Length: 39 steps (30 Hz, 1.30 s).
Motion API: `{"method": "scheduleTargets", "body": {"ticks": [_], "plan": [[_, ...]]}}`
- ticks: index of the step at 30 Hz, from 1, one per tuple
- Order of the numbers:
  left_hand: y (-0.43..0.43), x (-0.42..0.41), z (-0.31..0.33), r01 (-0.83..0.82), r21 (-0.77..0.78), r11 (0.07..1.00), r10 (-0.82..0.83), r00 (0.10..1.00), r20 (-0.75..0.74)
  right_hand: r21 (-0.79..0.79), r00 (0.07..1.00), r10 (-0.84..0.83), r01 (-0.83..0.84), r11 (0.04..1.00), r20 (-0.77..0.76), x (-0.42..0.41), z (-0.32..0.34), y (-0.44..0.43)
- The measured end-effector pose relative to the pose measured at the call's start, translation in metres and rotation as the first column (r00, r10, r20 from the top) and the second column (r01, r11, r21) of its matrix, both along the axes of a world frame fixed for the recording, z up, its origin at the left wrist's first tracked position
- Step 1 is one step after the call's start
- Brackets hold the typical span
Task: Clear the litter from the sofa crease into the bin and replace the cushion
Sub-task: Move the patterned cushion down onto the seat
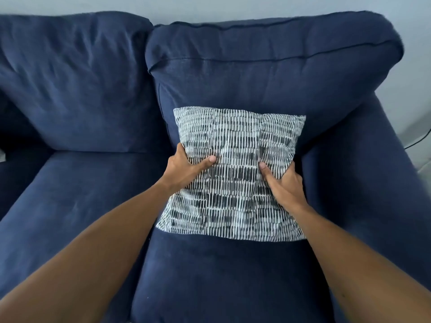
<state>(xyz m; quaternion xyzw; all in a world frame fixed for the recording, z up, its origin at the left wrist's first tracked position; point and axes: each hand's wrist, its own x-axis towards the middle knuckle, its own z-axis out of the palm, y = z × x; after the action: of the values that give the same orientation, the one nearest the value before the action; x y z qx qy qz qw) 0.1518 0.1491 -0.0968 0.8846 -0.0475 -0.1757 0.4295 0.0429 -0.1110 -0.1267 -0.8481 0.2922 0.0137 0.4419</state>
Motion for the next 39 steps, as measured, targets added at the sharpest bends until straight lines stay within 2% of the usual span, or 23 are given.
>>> {"method": "scheduleTargets", "body": {"ticks": [9, 23, 31, 39], "plan": [[0.028, -0.056, -0.018, -0.002, 0.027, 1.000, 0.003, 0.999, -0.039, 0.034, 0.990, -0.052, 0.057, 0.998, -0.133, -0.063, -0.015, 0.033], [0.067, -0.125, -0.067, -0.006, 0.101, 0.995, 0.024, 0.982, -0.187, 0.068, 0.954, -0.064, 0.088, 0.994, -0.294, -0.137, -0.053, 0.069], [0.074, -0.136, -0.088, 0.011, 0.133, 0.991, 0.017, 0.978, -0.206, 0.093, 0.946, -0.069, 0.103, 0.990, -0.317, -0.152, -0.070, 0.074], [0.081, -0.128, -0.107, 0.019, 0.242, 0.970, 0.038, 0.973, -0.229, 0.062, 0.940, -0.031, 0.055, 0.997, -0.339, -0.152, -0.087, 0.066]]}}
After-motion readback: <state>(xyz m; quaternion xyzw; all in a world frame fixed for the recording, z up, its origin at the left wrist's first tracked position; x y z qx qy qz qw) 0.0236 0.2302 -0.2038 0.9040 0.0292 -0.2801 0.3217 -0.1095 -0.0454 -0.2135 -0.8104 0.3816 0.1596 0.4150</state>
